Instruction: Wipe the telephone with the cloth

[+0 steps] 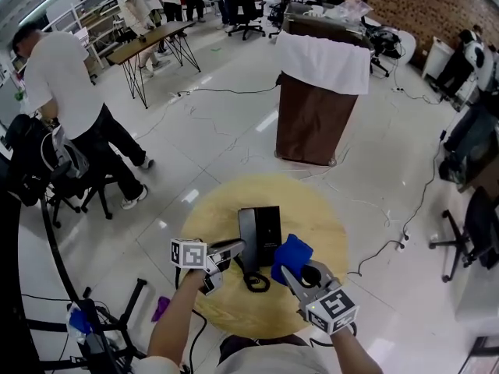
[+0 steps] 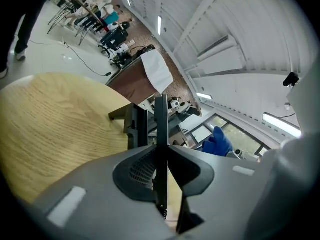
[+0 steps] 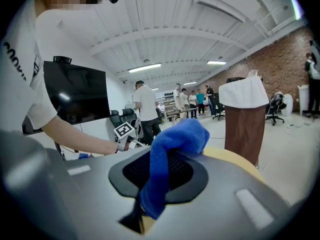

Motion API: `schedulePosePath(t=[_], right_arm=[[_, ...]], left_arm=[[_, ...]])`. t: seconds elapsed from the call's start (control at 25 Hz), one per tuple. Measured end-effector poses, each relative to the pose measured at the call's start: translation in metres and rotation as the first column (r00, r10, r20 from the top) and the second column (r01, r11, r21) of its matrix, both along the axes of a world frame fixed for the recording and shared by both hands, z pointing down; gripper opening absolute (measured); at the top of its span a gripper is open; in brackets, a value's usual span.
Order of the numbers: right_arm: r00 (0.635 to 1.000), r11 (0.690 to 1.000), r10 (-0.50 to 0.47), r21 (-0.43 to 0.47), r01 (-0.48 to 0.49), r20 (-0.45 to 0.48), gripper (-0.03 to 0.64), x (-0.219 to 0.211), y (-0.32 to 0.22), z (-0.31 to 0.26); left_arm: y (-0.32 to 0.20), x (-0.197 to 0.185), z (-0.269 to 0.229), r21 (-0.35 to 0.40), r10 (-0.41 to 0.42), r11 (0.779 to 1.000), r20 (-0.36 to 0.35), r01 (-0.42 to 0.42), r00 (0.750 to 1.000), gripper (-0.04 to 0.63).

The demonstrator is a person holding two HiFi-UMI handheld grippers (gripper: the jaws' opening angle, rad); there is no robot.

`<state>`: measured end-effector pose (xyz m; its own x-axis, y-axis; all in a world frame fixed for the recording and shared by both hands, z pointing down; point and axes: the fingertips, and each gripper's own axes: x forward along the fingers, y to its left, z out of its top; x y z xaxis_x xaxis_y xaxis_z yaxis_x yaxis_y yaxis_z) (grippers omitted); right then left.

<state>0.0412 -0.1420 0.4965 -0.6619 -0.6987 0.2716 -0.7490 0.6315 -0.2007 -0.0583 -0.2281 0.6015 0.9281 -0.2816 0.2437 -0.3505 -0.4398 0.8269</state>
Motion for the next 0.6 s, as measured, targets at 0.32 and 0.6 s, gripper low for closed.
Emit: schedulePosePath(t=[0.32,0.6], right_arm=[[0.999,0.998,-0.005,-0.062,0.003,-0.038,0.061,0.005,-0.004,0.015],[1.000,0.998,0.012,-0.060,-0.013,-0.024,0.061,0.010,-0.007,0.021]], left_arm=[[-0.018,0.005,0.033,-0.061,0.018,0.998,0.029,-0.017,0.999,0.061],[-0.019,0.002,0.040,-0.078,0.020,0.997,0.005,-0.020,1.000,0.061]])
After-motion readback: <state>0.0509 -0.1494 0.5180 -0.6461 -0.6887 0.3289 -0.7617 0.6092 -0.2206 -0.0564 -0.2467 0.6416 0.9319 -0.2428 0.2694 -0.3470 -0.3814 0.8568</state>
